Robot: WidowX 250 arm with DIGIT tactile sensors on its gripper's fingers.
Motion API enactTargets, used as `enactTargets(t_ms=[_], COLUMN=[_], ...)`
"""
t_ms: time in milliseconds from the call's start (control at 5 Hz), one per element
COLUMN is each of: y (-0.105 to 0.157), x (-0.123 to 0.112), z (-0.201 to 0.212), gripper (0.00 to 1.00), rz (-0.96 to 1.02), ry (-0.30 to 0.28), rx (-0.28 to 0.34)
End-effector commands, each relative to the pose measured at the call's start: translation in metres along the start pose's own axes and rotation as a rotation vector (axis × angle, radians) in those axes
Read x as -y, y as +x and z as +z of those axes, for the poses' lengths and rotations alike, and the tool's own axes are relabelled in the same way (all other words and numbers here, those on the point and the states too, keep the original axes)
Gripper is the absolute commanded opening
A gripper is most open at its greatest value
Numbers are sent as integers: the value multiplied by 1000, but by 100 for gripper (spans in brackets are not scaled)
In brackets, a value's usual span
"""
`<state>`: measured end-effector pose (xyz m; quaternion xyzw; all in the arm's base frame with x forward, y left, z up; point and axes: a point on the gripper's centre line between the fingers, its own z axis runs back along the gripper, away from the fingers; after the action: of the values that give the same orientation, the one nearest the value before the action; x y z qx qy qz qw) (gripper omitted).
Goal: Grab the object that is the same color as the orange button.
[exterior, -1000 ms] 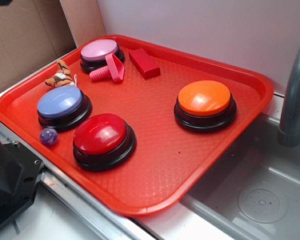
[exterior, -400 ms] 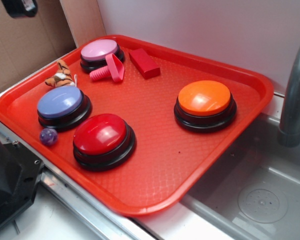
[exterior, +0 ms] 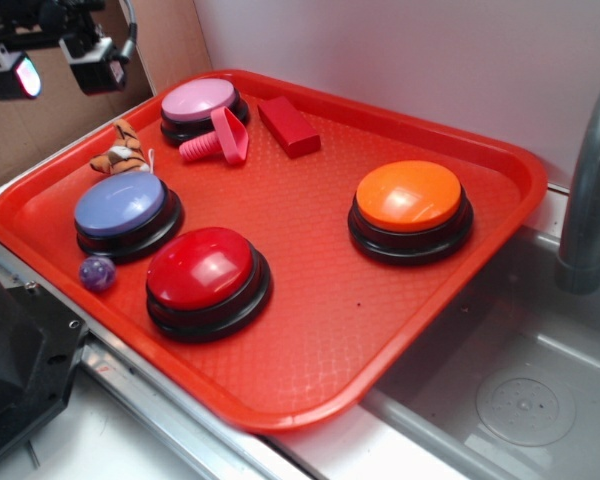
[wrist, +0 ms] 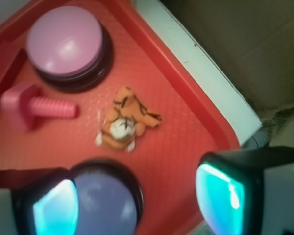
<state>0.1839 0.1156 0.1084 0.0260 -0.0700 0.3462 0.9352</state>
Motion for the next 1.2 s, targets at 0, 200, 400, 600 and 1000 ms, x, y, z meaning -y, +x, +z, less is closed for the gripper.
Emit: enactTargets(t_ms=[0, 200, 400, 600, 1000], y=[10, 11, 12, 10, 9], x=[-2, -6, -5, -4, -4], z=[-46, -67, -85, -93, -88], gripper=[100, 100, 100, 100, 0], rz=[136, 197, 191, 203, 200], ry=[14, -27, -57, -69, -90], rx=[111, 119, 89, 94, 119])
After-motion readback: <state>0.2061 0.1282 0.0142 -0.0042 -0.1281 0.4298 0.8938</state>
